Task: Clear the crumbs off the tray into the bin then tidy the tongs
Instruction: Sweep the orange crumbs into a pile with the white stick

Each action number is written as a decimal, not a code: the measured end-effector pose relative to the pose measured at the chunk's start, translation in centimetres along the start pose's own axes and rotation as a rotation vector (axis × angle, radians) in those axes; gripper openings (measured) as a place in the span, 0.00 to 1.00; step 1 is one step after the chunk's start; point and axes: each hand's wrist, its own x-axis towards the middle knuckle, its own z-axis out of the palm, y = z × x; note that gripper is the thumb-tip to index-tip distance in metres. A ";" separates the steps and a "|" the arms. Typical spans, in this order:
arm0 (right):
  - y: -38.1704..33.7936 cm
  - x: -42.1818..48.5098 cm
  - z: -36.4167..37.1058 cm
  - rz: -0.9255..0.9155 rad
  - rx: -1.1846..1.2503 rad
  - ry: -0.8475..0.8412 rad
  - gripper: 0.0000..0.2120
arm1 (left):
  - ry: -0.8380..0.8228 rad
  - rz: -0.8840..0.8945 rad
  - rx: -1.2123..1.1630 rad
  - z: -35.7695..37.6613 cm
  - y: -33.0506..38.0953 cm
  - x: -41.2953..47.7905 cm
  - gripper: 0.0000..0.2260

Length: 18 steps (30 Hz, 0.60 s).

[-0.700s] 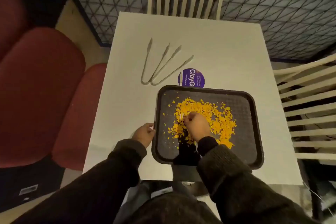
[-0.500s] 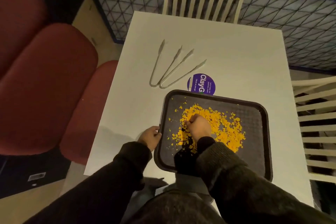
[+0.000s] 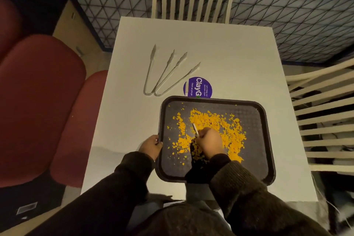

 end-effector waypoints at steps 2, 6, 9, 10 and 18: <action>1.0 -0.6 -0.3 0.040 0.044 0.010 0.05 | -0.008 0.002 0.039 0.0 0.1 0.4 0.13; 2.5 -2.1 -0.5 0.090 0.130 0.090 0.04 | -0.028 -0.018 0.027 -0.2 0.7 1.3 0.12; 3.0 -4.1 -0.4 -0.008 0.066 0.164 0.04 | 0.016 0.011 0.083 -0.2 0.8 1.7 0.06; 3.1 -5.0 -0.2 -0.047 0.046 0.152 0.04 | 0.039 0.034 0.097 -0.1 0.7 1.7 0.05; 5.3 -11.5 2.1 -0.175 -0.057 0.011 0.06 | 0.164 0.174 0.025 -0.5 0.1 -0.7 0.09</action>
